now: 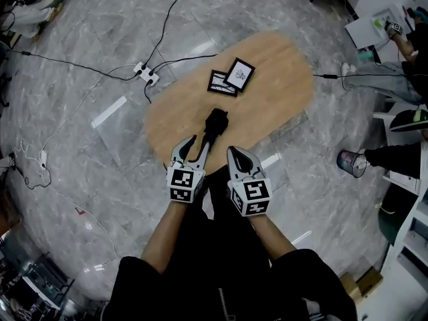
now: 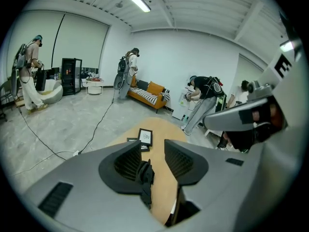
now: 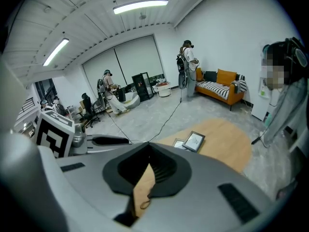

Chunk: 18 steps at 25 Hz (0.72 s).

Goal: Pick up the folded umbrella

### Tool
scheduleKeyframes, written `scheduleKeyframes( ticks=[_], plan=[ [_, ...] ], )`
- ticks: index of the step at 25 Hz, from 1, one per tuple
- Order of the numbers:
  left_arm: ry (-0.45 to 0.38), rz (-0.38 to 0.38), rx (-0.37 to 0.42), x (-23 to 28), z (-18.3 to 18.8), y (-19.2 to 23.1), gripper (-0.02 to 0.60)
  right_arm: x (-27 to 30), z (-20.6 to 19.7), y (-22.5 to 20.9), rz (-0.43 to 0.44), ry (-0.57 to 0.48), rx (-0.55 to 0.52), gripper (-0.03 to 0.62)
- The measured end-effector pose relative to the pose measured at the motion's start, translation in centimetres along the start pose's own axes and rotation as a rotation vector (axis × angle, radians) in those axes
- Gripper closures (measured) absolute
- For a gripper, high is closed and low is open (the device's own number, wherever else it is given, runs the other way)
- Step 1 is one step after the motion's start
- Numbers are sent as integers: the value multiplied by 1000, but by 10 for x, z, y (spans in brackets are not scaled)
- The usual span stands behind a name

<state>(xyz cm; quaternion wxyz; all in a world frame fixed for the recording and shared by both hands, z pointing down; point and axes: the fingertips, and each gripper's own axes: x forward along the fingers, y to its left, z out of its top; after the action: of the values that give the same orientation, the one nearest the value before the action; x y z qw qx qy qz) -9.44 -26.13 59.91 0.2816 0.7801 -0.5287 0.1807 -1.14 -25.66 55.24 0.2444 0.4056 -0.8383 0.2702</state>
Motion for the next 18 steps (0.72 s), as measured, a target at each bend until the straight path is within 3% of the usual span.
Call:
scheduleKeyframes(
  ticks=[18],
  plan=[
    [95, -5, 16, 62, -59, 13, 383, 19, -29, -21, -25, 24, 45, 583]
  ],
)
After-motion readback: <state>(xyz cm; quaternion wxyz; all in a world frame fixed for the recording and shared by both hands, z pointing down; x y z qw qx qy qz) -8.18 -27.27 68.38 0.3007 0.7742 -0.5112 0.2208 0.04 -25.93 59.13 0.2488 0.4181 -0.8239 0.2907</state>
